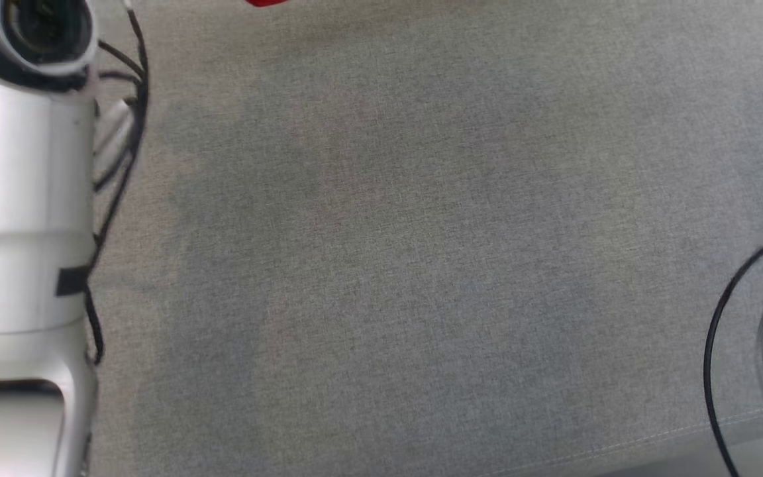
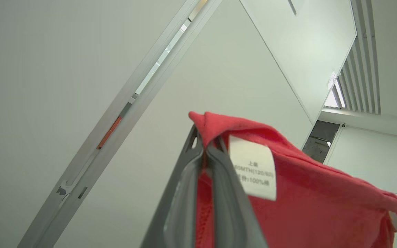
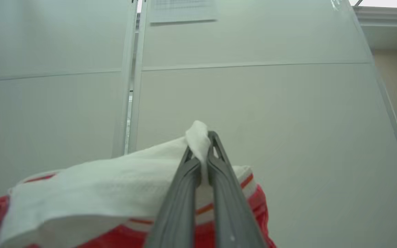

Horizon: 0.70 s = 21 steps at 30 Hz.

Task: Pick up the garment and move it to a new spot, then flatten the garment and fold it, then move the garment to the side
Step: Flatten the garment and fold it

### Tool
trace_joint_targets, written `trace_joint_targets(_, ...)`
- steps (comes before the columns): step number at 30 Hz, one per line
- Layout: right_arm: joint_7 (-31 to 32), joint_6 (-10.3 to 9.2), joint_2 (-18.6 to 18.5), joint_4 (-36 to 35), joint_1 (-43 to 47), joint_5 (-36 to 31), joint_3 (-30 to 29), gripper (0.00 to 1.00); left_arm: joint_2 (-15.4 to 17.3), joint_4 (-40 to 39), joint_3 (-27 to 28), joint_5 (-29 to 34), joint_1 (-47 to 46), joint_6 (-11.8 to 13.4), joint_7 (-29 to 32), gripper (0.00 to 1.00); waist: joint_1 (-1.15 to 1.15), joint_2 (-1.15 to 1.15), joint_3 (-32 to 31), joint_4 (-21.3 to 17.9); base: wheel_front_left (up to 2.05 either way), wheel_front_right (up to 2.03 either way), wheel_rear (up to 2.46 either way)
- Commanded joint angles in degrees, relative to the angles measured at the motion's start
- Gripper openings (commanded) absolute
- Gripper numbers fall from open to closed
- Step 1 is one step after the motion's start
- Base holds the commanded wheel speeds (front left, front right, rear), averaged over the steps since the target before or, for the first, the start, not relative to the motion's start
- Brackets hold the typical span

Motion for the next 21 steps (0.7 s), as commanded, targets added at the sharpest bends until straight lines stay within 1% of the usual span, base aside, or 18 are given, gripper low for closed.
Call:
trace_joint_targets(1,-0.1,-0.06,-0.5,1.3,4.3,-0.2,1.5,0.00,-0.7,1.2,-0.3,1.0,4.1,-0.5,0.0,0.00,0.00,0.00,-0.6,0.4,0.00,0.00,0.00)
trace_joint_targets(3,-0.1,-0.06,-2.8,3.1,8.8,0.6,5.3,0.00,-1.1,3.1,-2.2,2.2,8.0,-1.0,0.0,0.00,0.00,0.00,-1.3,0.8,0.00,0.00,0.00)
trace_joint_targets(5,-0.1,-0.06,-4.0,5.4,13.8,2.8,8.2,0.00,-1.0,4.6,-3.9,2.9,11.5,-1.3,0.0,0.00,0.00,0.00,-1.9,1.1,0.00,0.00,0.00)
trace_joint_targets(6,-0.1,-0.06,-5.3,5.8,16.3,4.0,9.7,0.00,-1.2,5.4,-5.1,2.8,14.0,-1.4,0.0,0.00,0.00,0.00,-2.3,1.5,0.00,0.00,0.00)
trace_joint_targets(8,1.2,-0.05,-7.9,6.2,20.7,7.0,13.3,0.00,-1.3,5.6,-7.2,0.6,18.2,-1.4,0.0,0.00,0.00,0.00,-2.8,2.1,0.00,0.00,0.00)
trace_joint_targets(9,2.4,-0.06,-9.3,5.8,23.3,8.8,15.0,0.00,-0.7,5.8,-8.3,-0.8,20.6,-1.4,0.1,0.00,0.00,0.00,-3.2,2.2,0.00,0.00,0.00)
trace_joint_targets(10,3.9,-0.06,-10.5,5.3,25.6,10.5,16.8,0.00,-0.6,5.7,-8.9,-2.6,22.5,-1.4,0.9,0.00,0.00,0.00,-3.6,2.4,0.00,0.00,0.00)
trace_joint_targets(12,7.3,-0.09,-12.8,3.8,30.2,14.8,18.6,0.00,0.8,5.5,-10.3,-5.8,26.8,-1.4,3.0,0.00,0.00,0.00,-4.6,2.6,0.00,0.00,0.00)
trace_joint_targets(13,10.0,-0.08,-14.2,2.9,32.8,17.4,19.7,0.00,1.1,5.0,-10.8,-8.4,29.1,-1.4,4.5,0.00,0.00,0.00,-5.2,2.8,0.00,0.00,0.00)
trace_joint_targets(15,14.0,-0.08,-16.8,1.2,36.9,20.9,19.7,0.00,2.1,3.6,-11.5,-11.4,33.2,-1.4,6.3,0.00,0.00,0.00,-6.1,3.1,0.00,0.00,0.00)
trace_joint_targets(17,18.0,-0.08,-18.9,0.3,41.3,23.0,18.8,0.00,3.6,2.3,-12.2,-14.1,37.5,-1.4,8.2,0.00,0.00,0.00,-7.0,3.5,0.00,0.00,0.00)
trace_joint_targets(21,25.9,-0.04,-21.4,-2.3,48.8,24.8,17.0,0.00,6.1,-1.0,-14.4,-16.0,43.9,-1.4,10.4,0.00,0.00,0.00,-8.8,4.3,0.00,0.00,0.00)
